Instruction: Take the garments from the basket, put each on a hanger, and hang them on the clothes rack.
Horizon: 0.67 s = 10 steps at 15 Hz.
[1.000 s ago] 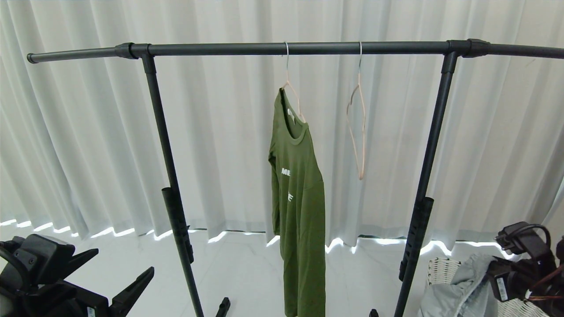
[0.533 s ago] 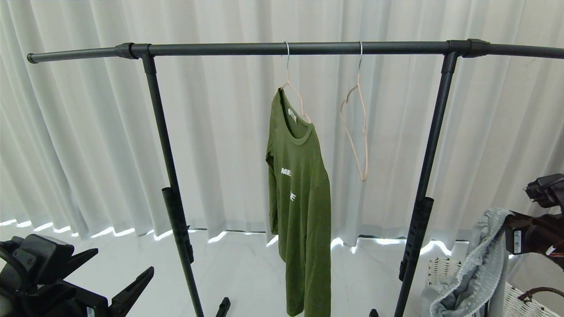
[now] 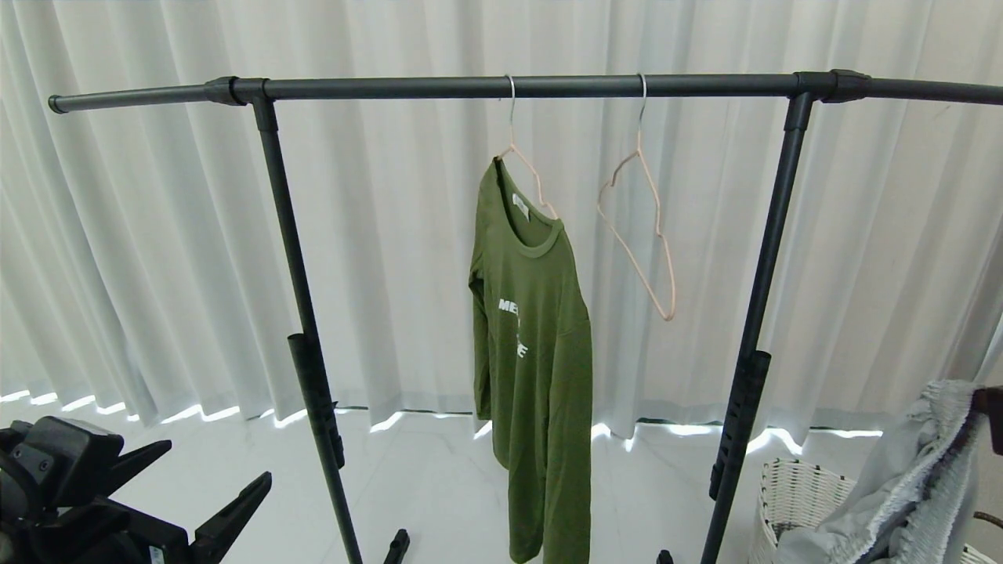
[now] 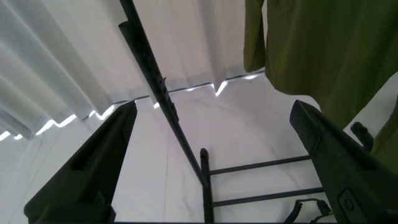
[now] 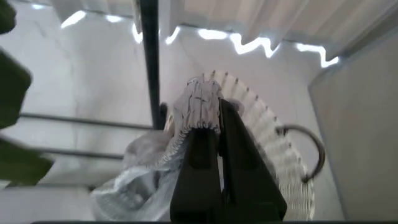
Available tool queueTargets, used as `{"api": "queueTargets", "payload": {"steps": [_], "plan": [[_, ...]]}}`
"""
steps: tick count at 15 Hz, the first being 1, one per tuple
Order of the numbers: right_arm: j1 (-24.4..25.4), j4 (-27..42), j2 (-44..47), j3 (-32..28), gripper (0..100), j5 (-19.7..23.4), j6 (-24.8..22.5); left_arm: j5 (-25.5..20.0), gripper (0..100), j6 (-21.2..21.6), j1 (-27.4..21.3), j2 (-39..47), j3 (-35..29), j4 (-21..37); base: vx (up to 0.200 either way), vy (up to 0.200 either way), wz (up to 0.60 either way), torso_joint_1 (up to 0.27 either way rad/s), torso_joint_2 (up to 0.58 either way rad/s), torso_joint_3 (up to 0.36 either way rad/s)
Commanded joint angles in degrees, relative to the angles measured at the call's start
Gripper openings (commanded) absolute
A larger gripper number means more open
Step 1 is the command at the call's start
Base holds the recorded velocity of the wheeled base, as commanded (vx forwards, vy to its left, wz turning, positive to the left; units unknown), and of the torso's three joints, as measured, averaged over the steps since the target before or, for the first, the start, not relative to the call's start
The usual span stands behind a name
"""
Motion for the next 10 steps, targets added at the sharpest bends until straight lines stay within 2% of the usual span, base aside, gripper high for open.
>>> {"api": "queueTargets", "payload": {"steps": [1, 6, 10], "plan": [[0.27, 0.21, -5.63, 0.23, 0, 0.10, 0.03, -0.26, 100, -0.01, 0.02, -1.63, 0.00, -0.07, 0.000, 0.000, 0.00, 0.000, 0.00, 0.000], [0.09, 0.03, -6.42, 3.57, 0, -0.16, 0.03, -0.35, 100, -2.29, 0.02, -3.56, 0.00, 0.02, 0.000, 0.000, 0.00, 0.000, 0.00, 0.000], [0.18, 0.03, -6.42, 3.57, 0, -0.16, -0.24, -0.26, 100, -2.29, 0.02, -3.47, 0.00, 0.02, -0.200, 0.000, 0.00, 0.005, 0.00, 0.002]]}}
